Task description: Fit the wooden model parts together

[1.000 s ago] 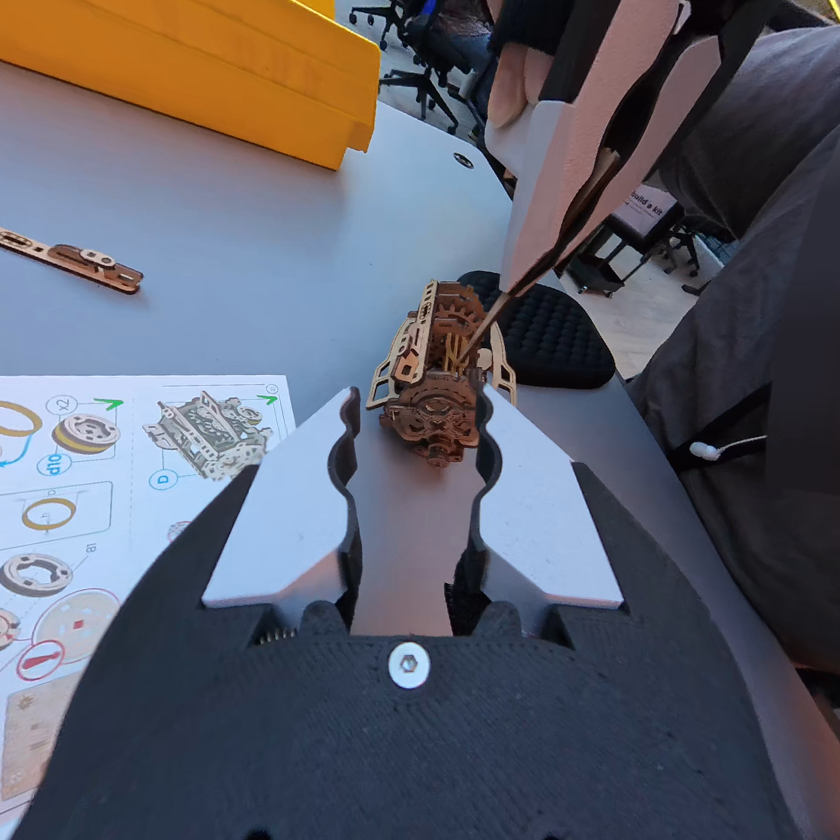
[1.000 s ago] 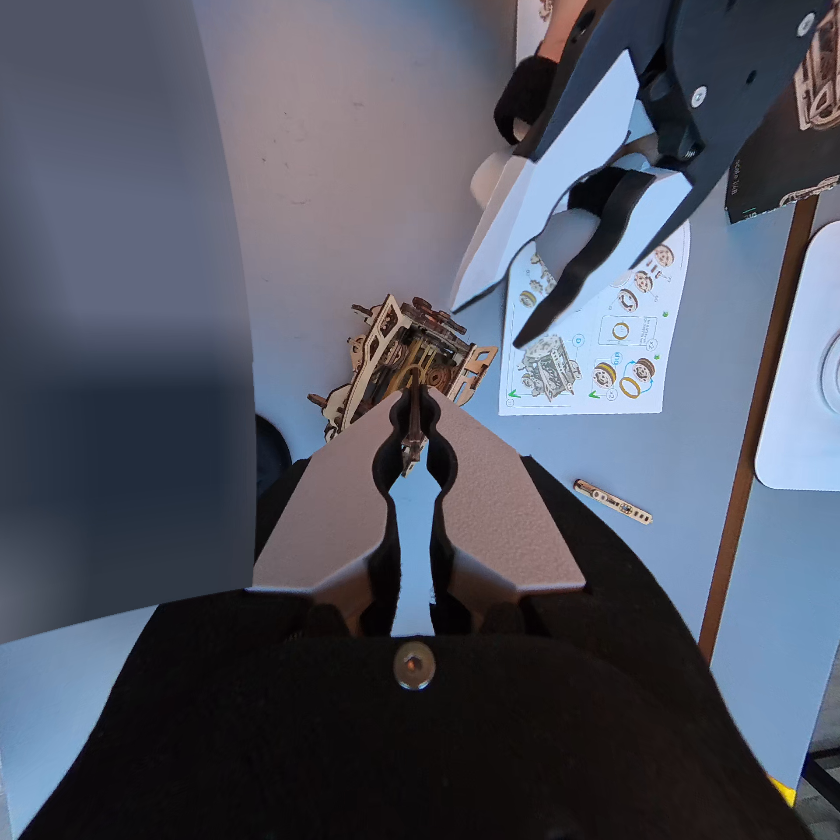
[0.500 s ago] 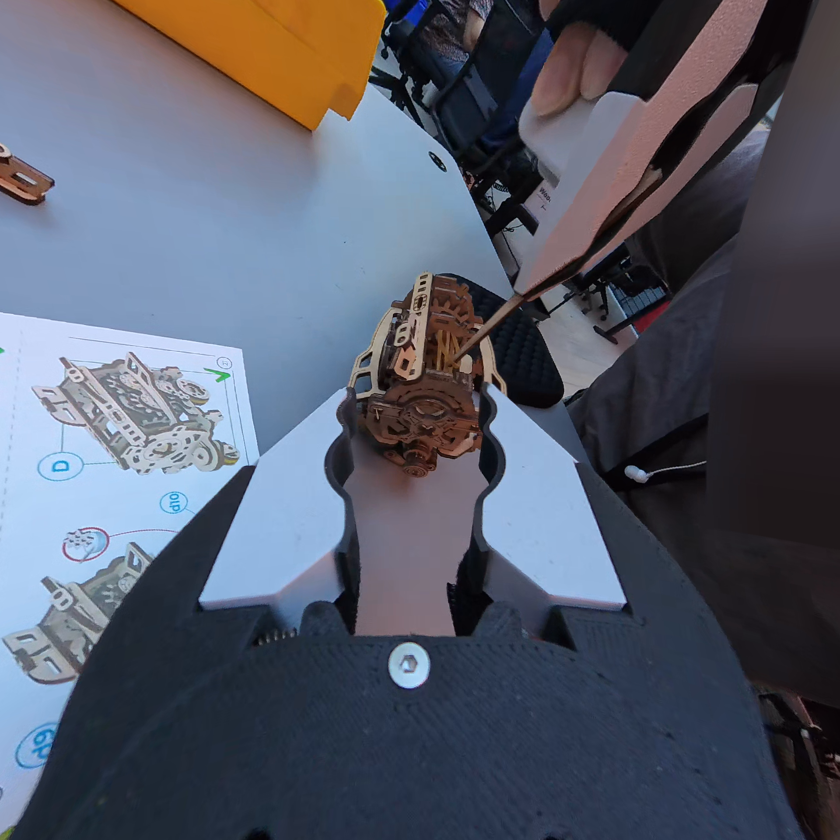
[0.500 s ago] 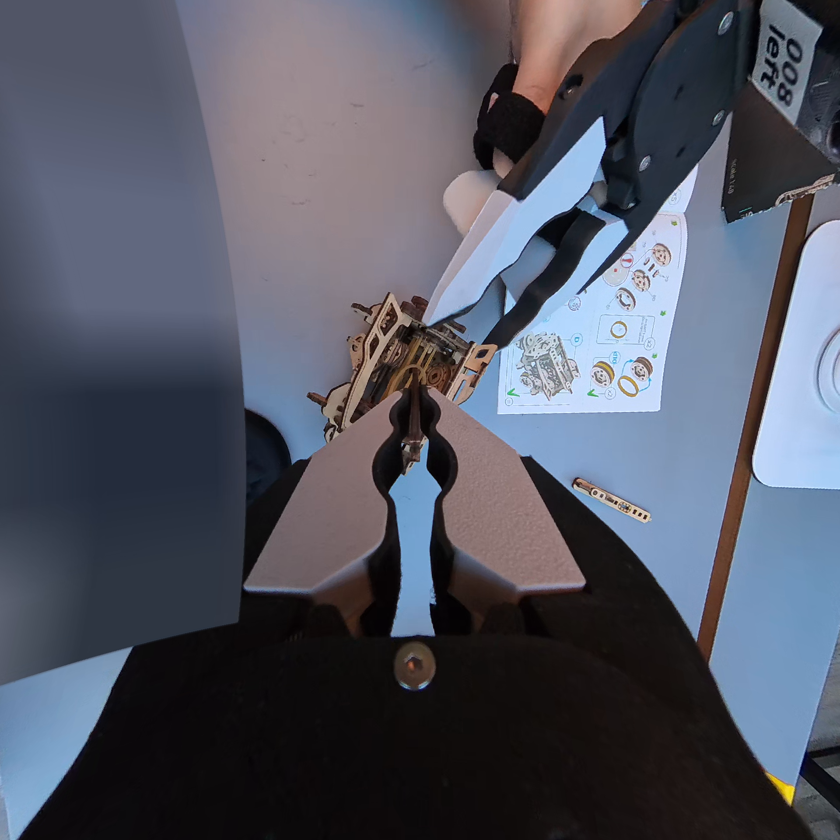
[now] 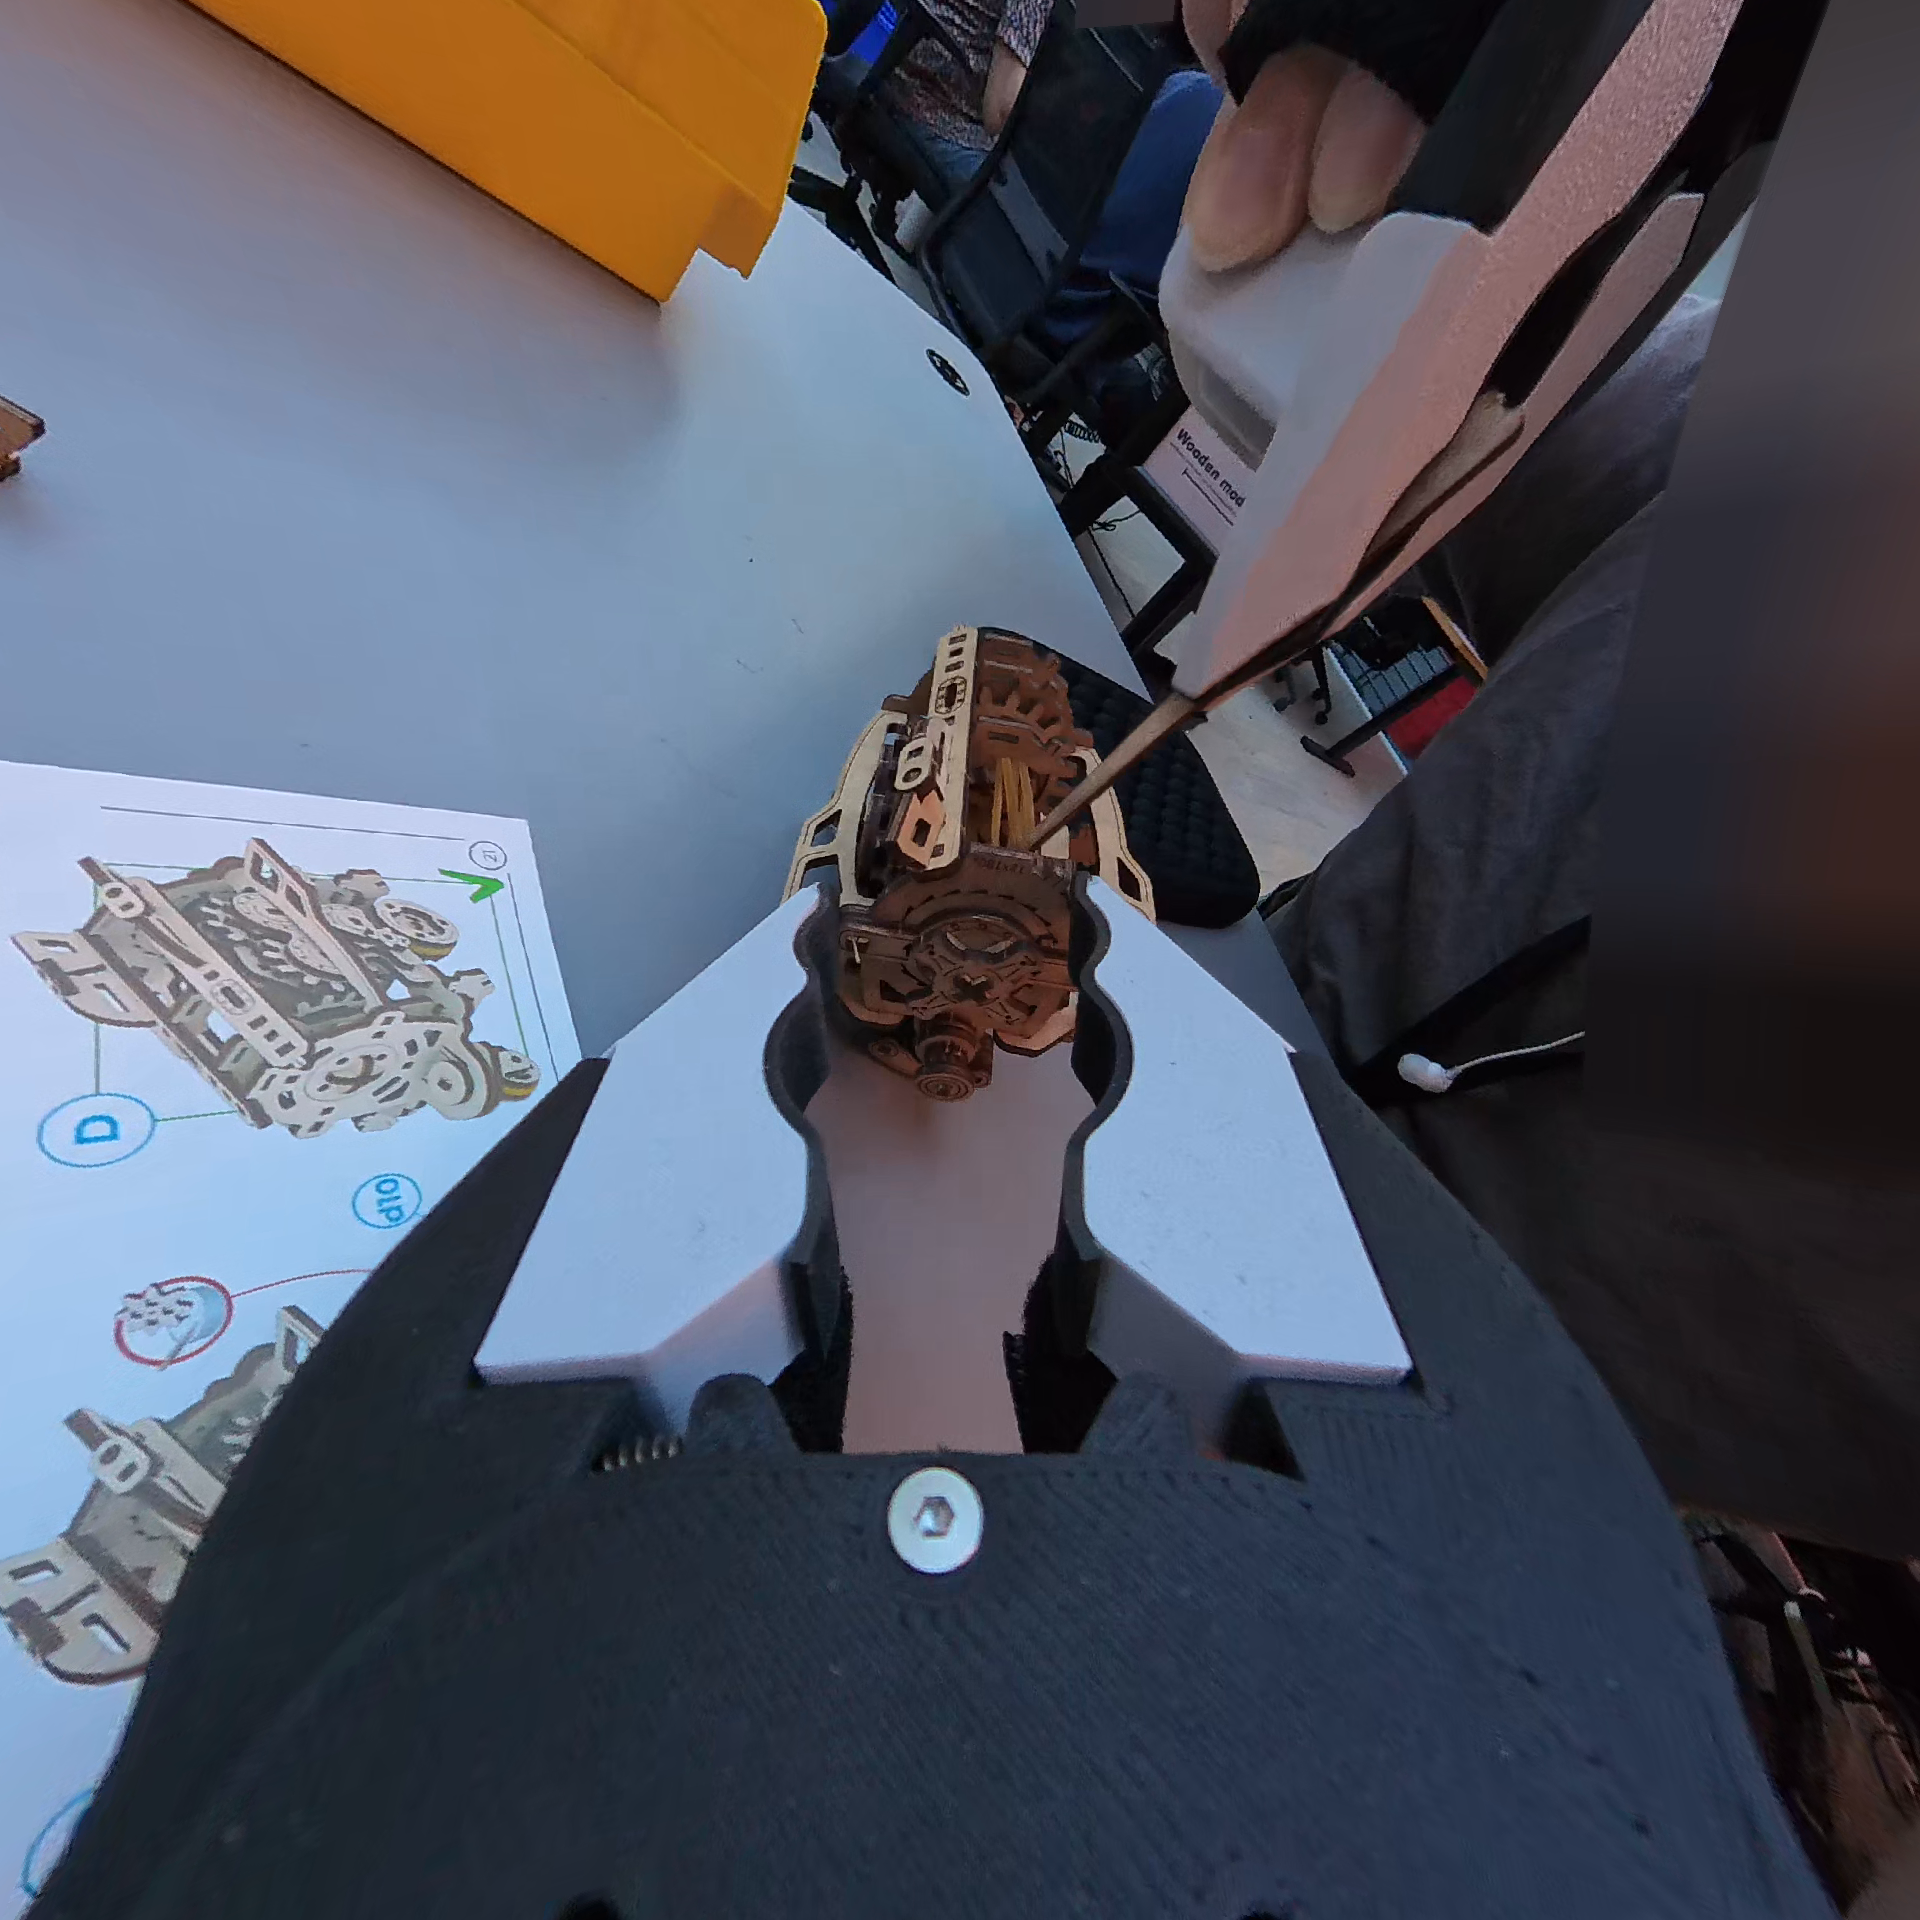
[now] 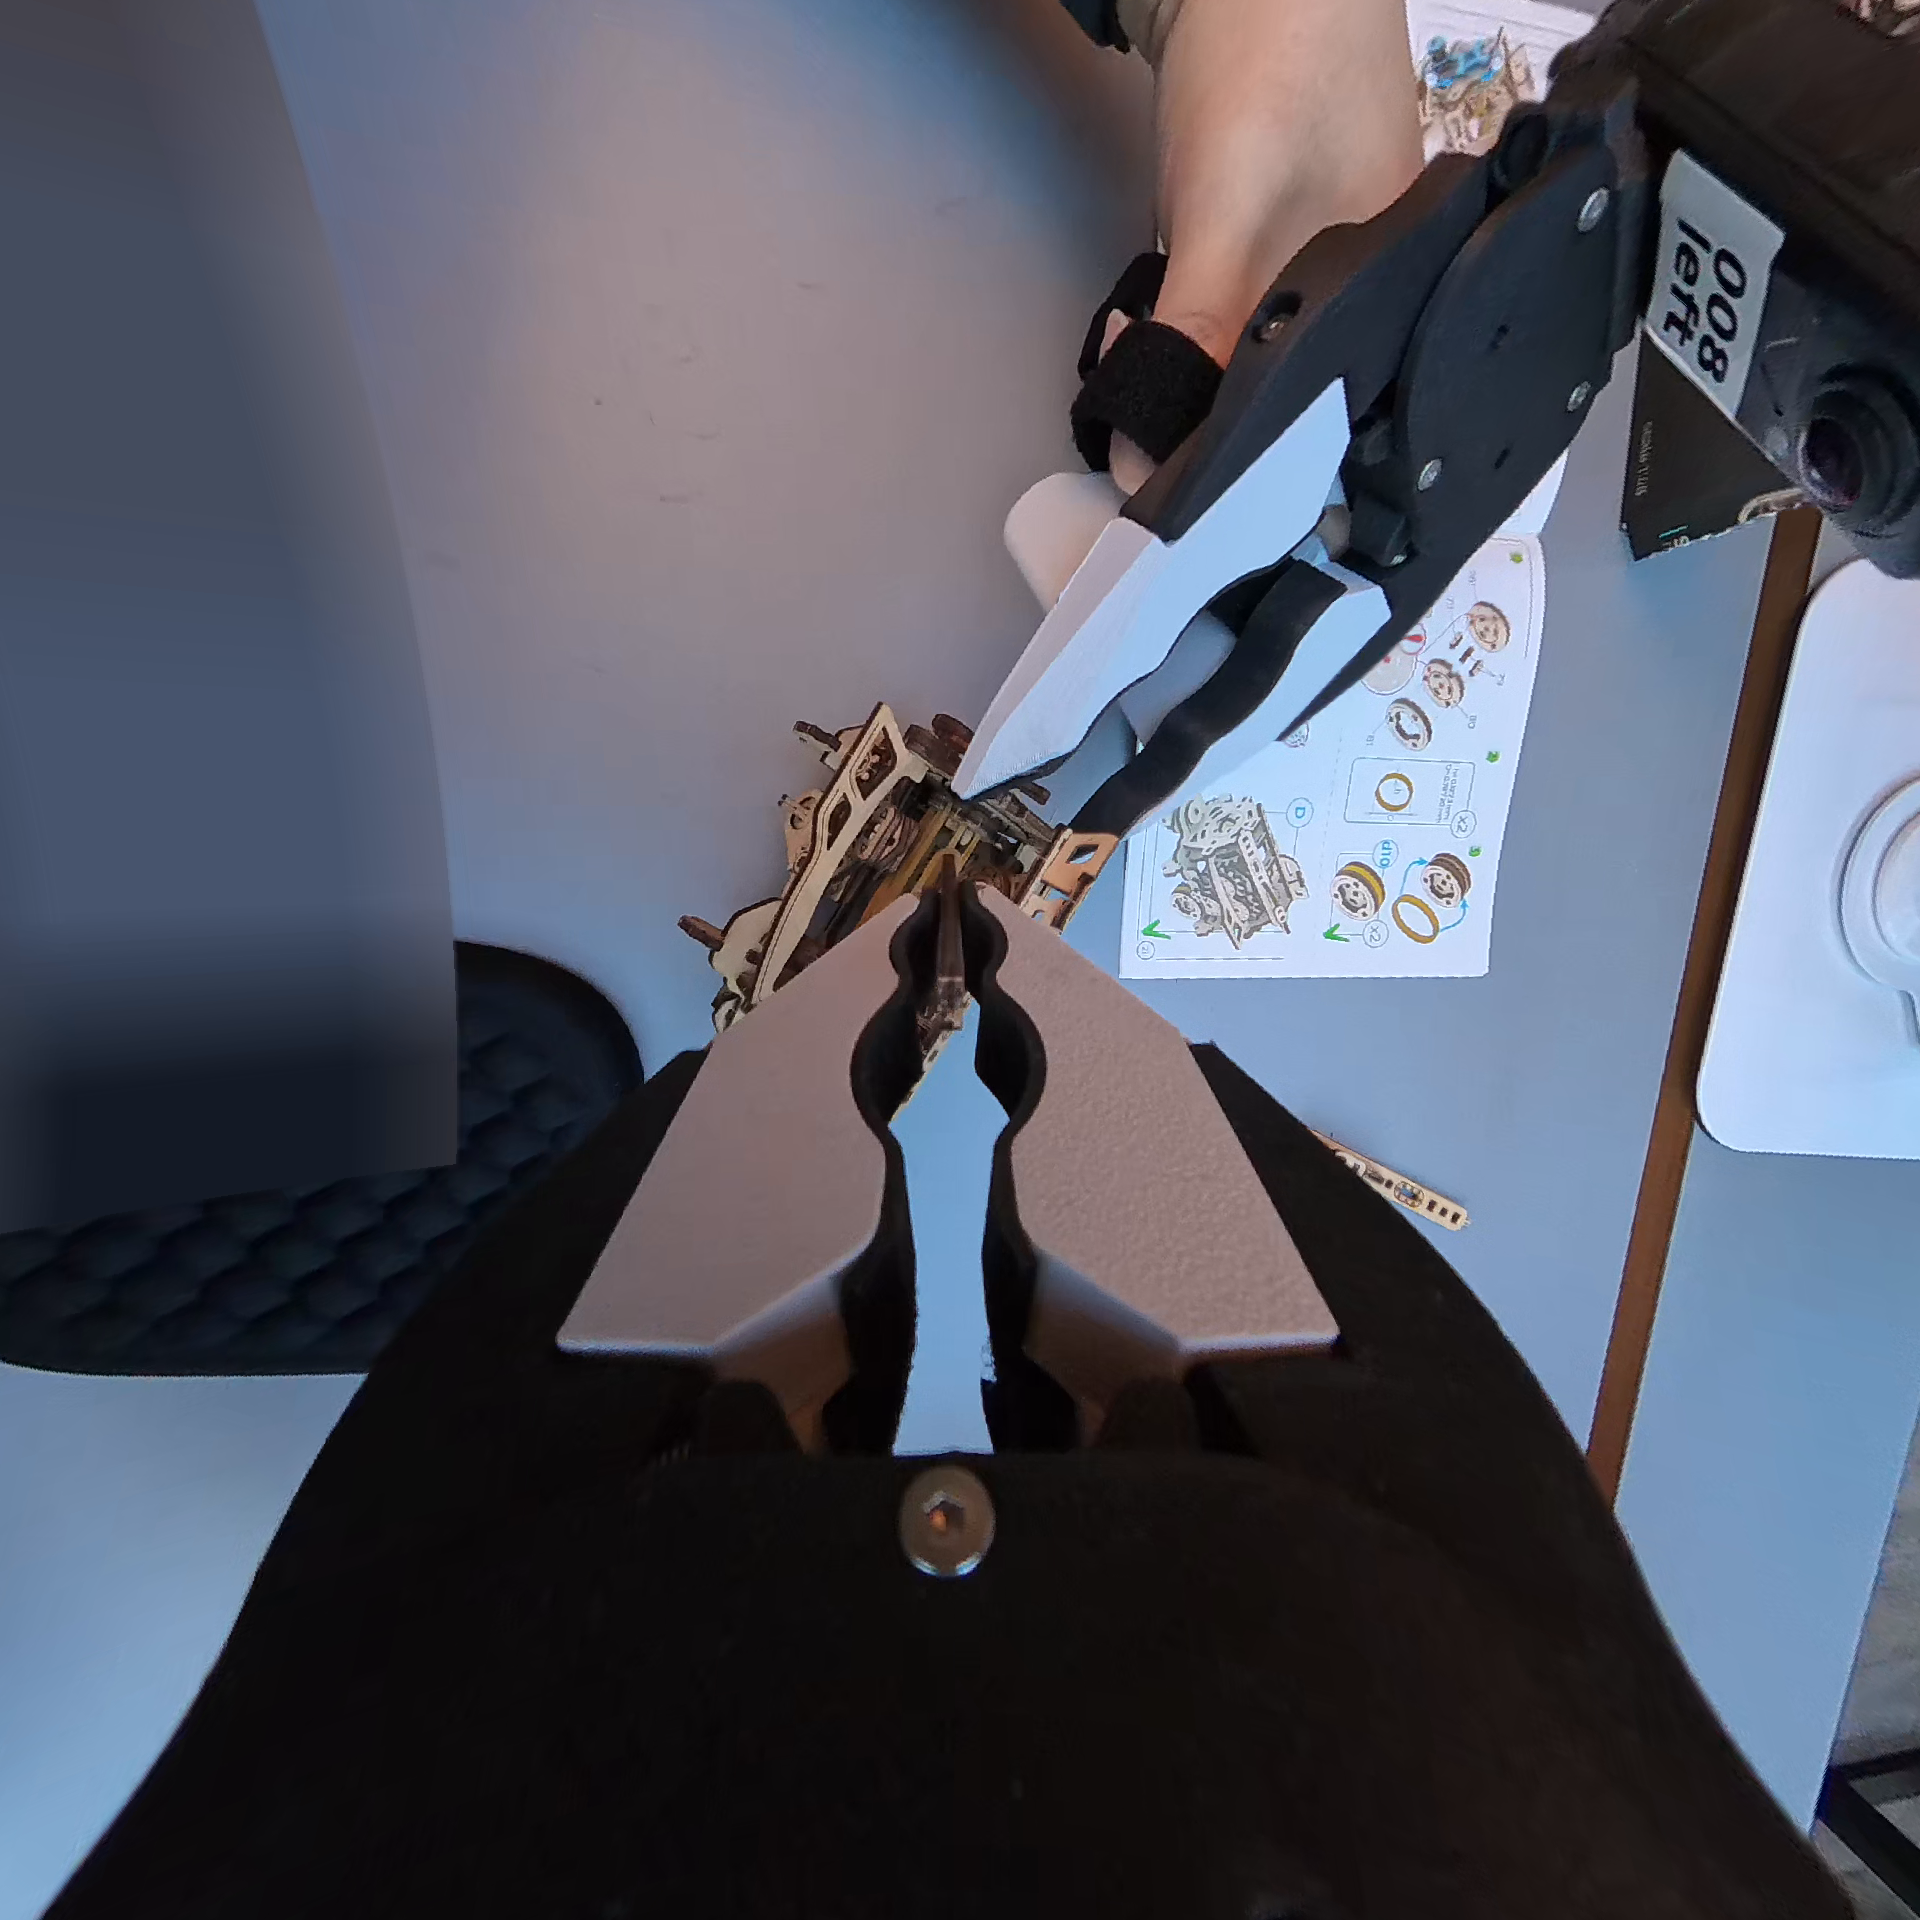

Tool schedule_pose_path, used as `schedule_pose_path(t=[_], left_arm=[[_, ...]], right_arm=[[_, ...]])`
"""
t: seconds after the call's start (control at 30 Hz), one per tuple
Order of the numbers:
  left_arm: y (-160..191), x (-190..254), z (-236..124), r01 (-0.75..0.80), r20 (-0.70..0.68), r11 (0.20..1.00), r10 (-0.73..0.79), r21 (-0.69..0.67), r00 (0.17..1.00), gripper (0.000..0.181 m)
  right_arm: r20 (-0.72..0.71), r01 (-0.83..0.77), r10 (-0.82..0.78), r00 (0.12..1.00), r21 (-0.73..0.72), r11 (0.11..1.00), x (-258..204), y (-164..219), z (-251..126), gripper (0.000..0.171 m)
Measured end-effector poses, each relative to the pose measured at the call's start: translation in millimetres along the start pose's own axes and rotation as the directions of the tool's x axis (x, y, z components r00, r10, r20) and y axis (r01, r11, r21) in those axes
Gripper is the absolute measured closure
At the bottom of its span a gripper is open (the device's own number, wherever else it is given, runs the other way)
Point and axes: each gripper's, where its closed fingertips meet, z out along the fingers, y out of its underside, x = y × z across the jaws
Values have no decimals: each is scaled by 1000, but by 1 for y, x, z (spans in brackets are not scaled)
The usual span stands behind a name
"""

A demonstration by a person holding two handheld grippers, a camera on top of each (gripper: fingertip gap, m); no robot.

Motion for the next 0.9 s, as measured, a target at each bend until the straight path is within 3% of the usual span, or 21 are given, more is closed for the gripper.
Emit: schedule_pose_path(t=[0.03, 0.43, 0.7, 0.9], left_arm=[[0, 0, 0, -1, -3, 1000, 1, -1, 1000, 139], [-1, -1, 1, -6, -25, 1000, 6, -4, 1000, 139], [-1, 0, 1, -11, -26, 1000, 11, -3, 1000, 139], [-1, 0, 2, -15, -26, 1000, 15, -6, 1000, 139]], right_arm=[[5, 7, -7, 1000, -8, 1000, 0, 0, 1, 170], [22, 46, -47, 999, 18, 999, 4, -5, 4, 171], [28, -73, 69, 997, 224, 972, 0, 11, 5, 171], [-43, -70, 91, 995, 351, 934, -3, 13, 2, 171]])
